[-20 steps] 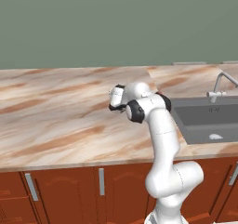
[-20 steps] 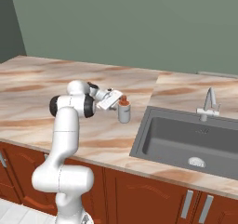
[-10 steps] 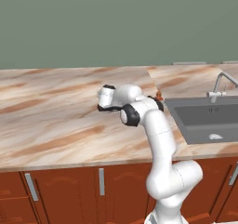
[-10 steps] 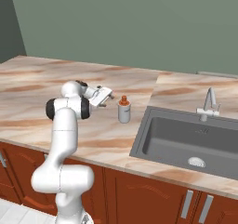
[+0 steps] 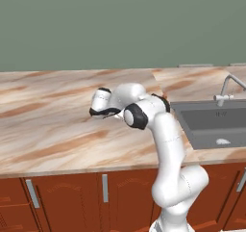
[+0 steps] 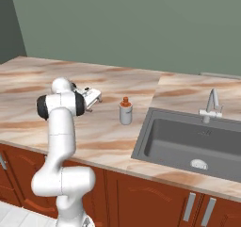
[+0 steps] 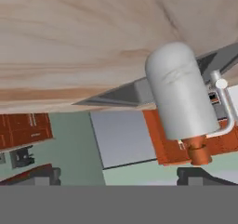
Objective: Restock the sink supplies by placing the sponge and soap dispenser on the counter and next to the sink. Make sure the soap dispenser is upright.
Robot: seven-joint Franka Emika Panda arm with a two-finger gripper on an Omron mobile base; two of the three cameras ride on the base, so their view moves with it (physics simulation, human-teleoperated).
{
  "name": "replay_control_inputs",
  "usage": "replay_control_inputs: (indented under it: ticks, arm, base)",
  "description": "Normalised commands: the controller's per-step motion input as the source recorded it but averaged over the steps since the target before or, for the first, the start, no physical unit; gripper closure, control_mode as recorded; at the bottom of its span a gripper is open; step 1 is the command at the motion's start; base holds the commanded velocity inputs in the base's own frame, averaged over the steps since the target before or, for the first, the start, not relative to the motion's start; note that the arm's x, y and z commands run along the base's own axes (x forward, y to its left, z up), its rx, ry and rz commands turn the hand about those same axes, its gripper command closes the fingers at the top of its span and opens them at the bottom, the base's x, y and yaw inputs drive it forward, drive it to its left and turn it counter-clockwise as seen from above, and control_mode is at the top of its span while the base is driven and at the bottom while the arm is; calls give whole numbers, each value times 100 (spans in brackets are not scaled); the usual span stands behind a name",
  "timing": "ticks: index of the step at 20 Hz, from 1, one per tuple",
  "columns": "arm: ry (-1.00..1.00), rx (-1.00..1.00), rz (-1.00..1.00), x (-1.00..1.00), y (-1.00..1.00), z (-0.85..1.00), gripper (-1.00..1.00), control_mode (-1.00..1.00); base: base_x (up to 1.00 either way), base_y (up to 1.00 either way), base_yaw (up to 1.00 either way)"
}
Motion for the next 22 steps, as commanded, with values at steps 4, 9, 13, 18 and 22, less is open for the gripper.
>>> replay_control_inputs:
  ticks: [4,9,13,18,22]
  arm:
    - [-34,0,6,-100,0,47,-100,-100]
    - [-35,0,0,-99,0,78,-100,-100]
    - [-27,0,0,-100,0,67,-100,-100]
    - [-23,5,0,-100,-1,29,-100,-100]
    - [-25,14,0,-100,-19,28,-100,-100]
  base:
    - [0,0,0]
    - [0,0,0]
    - [0,0,0]
    - [0,0,0]
    - [0,0,0]
